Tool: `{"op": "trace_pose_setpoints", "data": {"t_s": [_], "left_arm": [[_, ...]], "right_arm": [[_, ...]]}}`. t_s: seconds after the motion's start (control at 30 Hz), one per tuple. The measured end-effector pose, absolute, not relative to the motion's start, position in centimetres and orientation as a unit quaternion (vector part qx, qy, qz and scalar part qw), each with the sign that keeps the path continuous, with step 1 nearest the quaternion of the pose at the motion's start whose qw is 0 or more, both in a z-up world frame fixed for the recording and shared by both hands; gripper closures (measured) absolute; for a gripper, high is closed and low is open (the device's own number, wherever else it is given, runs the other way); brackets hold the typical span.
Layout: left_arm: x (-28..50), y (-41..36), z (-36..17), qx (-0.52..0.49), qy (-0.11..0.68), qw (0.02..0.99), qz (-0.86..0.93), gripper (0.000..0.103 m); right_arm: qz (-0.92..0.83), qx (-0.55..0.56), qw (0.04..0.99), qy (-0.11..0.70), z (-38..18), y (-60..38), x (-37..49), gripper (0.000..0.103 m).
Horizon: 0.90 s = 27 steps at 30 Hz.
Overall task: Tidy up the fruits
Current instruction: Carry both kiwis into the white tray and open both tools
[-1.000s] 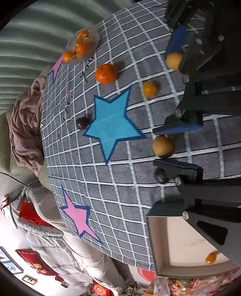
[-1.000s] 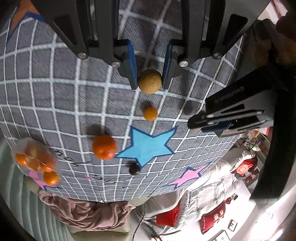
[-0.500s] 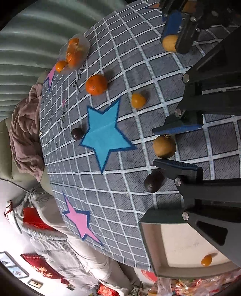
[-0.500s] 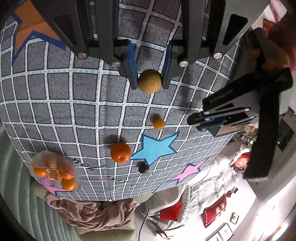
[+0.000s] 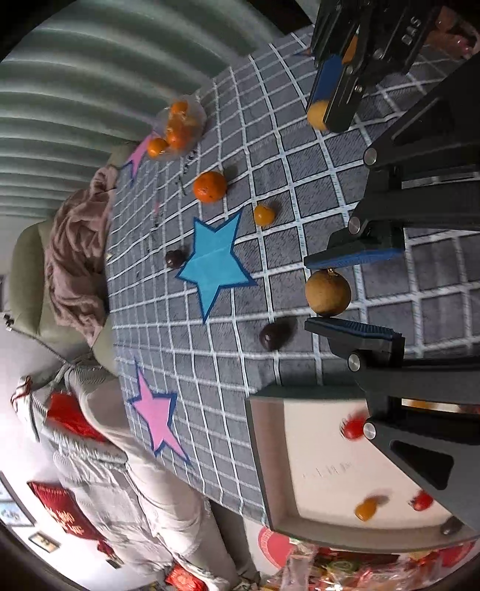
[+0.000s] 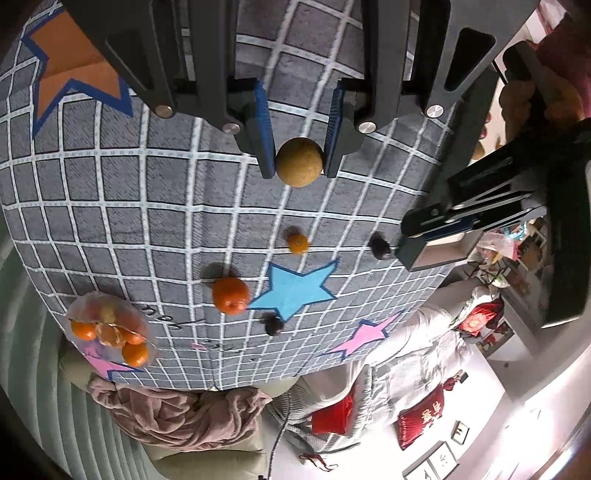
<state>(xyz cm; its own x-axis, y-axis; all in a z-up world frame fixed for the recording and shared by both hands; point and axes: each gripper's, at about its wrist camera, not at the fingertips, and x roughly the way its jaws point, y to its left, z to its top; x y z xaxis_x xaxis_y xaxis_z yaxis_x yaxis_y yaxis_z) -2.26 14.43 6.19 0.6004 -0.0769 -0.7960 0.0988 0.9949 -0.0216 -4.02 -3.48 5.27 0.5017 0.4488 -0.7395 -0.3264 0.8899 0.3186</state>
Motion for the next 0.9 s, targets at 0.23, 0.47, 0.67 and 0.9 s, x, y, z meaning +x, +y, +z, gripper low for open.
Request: {"op": "trace_pose_setpoints", "data": {"t_s": [0.23,0.47,0.67,0.9], "left_arm": [[-4.5,17.6,7.9,-0.001,0.434,0.900,-0.026,0.075],[-6.0,22.0,8.1,-0.024,0.431,0.902,0.010,0.075],[-6.5,25.4,7.5,-0.050,0.434,0.899,0.030,0.075],[-4.9,28.2,6.7,-0.060,0.439,0.895,0.054,0.075]], "right_arm": [[0.247,0.056,0.860,0.443,6.9,-0.3,-4.5,0.074],[0.275,0.032,0.854,0.441,8.3,4.5,-4.6,0.074],[0.300,0.007,0.843,0.446,8.7,9.3,-4.2,0.074],[0.323,-0.020,0.830,0.454,8.4,14.0,-2.9,0.074]]}}
